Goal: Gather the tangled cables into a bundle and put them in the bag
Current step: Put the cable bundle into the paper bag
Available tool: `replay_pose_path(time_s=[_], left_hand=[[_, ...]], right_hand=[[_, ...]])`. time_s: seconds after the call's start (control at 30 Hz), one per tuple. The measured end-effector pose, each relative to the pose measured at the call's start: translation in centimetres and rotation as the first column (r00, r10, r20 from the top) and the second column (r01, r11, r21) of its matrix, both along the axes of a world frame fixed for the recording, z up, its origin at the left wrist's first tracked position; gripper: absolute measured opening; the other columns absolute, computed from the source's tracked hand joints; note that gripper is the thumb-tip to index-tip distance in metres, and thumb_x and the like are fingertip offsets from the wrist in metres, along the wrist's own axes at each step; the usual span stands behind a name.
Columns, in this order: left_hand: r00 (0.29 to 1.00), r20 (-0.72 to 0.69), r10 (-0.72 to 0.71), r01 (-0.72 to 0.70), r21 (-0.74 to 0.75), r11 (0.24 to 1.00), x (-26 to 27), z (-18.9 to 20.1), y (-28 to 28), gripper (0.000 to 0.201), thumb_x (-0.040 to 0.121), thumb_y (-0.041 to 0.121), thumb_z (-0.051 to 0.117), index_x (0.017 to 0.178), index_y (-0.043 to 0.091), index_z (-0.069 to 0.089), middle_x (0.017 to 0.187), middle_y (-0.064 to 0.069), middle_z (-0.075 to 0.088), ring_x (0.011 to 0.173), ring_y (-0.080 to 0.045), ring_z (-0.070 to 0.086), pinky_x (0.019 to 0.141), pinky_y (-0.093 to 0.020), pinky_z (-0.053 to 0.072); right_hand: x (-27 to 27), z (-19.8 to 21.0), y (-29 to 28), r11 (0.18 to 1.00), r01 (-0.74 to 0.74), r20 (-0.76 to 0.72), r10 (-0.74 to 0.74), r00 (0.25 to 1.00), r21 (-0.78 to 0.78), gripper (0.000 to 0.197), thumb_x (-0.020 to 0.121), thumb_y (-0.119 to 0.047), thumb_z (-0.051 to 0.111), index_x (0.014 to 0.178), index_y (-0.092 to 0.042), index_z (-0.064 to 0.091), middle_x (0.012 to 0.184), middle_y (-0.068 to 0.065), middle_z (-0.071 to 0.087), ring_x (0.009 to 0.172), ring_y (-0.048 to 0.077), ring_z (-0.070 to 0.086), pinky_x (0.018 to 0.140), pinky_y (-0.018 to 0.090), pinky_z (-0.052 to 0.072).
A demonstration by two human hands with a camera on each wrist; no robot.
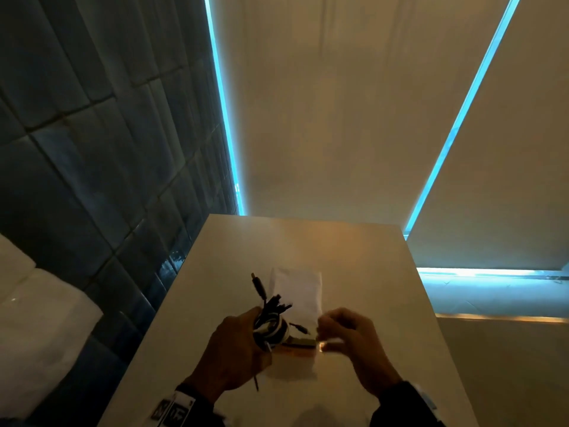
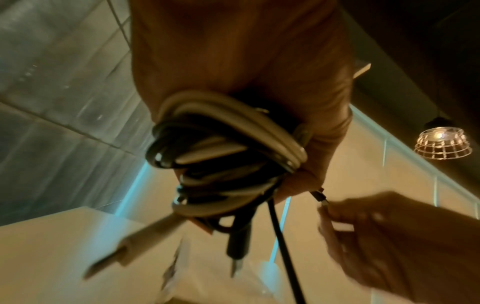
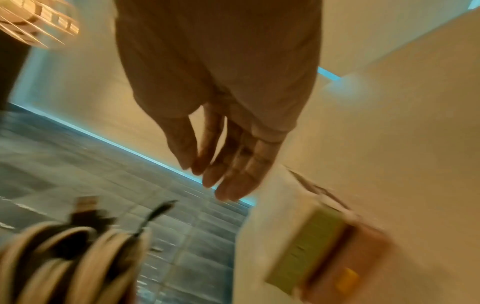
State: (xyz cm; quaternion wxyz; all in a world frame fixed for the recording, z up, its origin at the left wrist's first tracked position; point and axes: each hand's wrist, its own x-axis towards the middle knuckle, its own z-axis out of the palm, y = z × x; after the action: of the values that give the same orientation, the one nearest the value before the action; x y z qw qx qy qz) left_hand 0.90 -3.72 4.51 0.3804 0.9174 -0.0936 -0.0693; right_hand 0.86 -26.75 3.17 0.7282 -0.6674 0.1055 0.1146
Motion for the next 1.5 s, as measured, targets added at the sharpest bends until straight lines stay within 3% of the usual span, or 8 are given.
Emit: replay_pose_path(time_s=[0.13,0.27,0.5,0.67,0.77,0.9,1.07,1.5], left_hand=[[0.996,-0.067,0.053,-0.049,0.049,0.998,-0.9,-1.7,1.9,0.06,0.058,0.027,0.065,0.117,0.034,0.06,0.096,0.015,0.069,0.085,-0.006,0.067,0.073,-0.028,0.058],[0.993,-0.093,0.068,-0.062,0.063,0.996,-1.9,-2.3,3.2,0.058,0.058,0.028,0.065,0.116,0.031,0.06,0.096,0.013,0.07,0.085,-0.006,0.068,0.072,-0.027,0.058],[0.987,-0.152,0.06,-0.048,0.079,0.996,-3.4,-2.6,5.0,0.057,0.063,0.03,0.061,0.12,0.027,0.058,0.107,0.011,0.068,0.095,-0.008,0.066,0.08,-0.025,0.056],[0.981,-0.187,0.055,-0.042,0.074,0.996,-3.7,-2.8,6.0,0.058,0.061,0.033,0.062,0.119,0.03,0.058,0.103,0.015,0.067,0.092,-0.007,0.065,0.078,-0.03,0.056],[0.977,-0.205,0.059,-0.043,0.08,0.996,-3.8,-2.9,6.3,0.061,0.061,0.033,0.062,0.122,0.032,0.057,0.105,0.014,0.067,0.091,-0.007,0.066,0.077,-0.031,0.056],[0.973,-0.223,0.059,-0.041,0.084,0.996,-3.8,-3.0,6.5,0.065,0.061,0.033,0.062,0.126,0.032,0.055,0.108,0.013,0.066,0.094,-0.008,0.065,0.077,-0.028,0.056],[0.968,-0.241,0.068,-0.046,0.099,0.994,-3.6,-3.5,6.7,0.076,0.058,0.037,0.062,0.132,0.025,0.053,0.114,0.01,0.066,0.101,-0.009,0.064,0.082,-0.026,0.055],[0.977,-0.211,0.021,-0.009,0.057,0.998,-3.2,-4.2,5.7,0.062,0.061,0.03,0.066,0.123,0.031,0.056,0.106,0.014,0.067,0.092,-0.006,0.065,0.078,-0.022,0.056]], right_hand=[[-0.9,-6.9,1.5,0.984,-0.177,-0.447,0.142,0.883,-0.037,0.017,0.086,-0.012,0.067,0.091,0.004,0.069,0.074,0.016,0.066,0.065,0.026,0.065,0.06,0.033,0.054],[-0.8,-11.5,3.7,0.999,-0.053,-0.613,0.047,0.789,0.007,0.02,0.087,-0.012,0.065,0.098,0.004,0.065,0.078,0.019,0.065,0.062,0.03,0.065,0.06,0.034,0.053],[1.5,-14.2,6.2,0.97,0.208,-0.62,-0.085,0.78,0.129,0.021,0.092,-0.01,0.061,0.103,0.007,0.058,0.088,0.023,0.06,0.068,0.035,0.06,0.053,0.038,0.051],[2.5,-14.5,7.3,0.868,0.402,-0.601,-0.162,0.782,0.29,0.02,0.099,-0.004,0.039,0.086,0.002,0.052,0.051,0.017,0.058,0.038,0.029,0.056,0.038,0.031,0.049],[2.7,-14.6,7.6,0.819,0.473,-0.598,-0.209,0.774,0.325,0.02,0.099,0.002,0.035,0.096,0.003,0.054,0.054,0.019,0.063,0.039,0.03,0.062,0.036,0.033,0.051],[2.8,-16.1,8.2,0.849,0.485,-0.603,-0.279,0.747,0.208,0.017,0.096,0.0,0.046,0.108,0.005,0.056,0.081,0.022,0.062,0.056,0.035,0.061,0.044,0.037,0.054],[1.5,-15.3,8.1,0.915,0.388,-0.594,-0.252,0.764,0.111,0.006,0.086,0.004,0.059,0.081,0.008,0.059,0.064,0.023,0.063,0.053,0.032,0.059,0.051,0.04,0.053],[-3.6,-17.0,7.5,0.969,0.202,-0.663,-0.059,0.747,0.143,0.023,0.081,-0.005,0.069,0.094,0.014,0.067,0.074,0.029,0.065,0.061,0.037,0.062,0.061,0.047,0.052]])
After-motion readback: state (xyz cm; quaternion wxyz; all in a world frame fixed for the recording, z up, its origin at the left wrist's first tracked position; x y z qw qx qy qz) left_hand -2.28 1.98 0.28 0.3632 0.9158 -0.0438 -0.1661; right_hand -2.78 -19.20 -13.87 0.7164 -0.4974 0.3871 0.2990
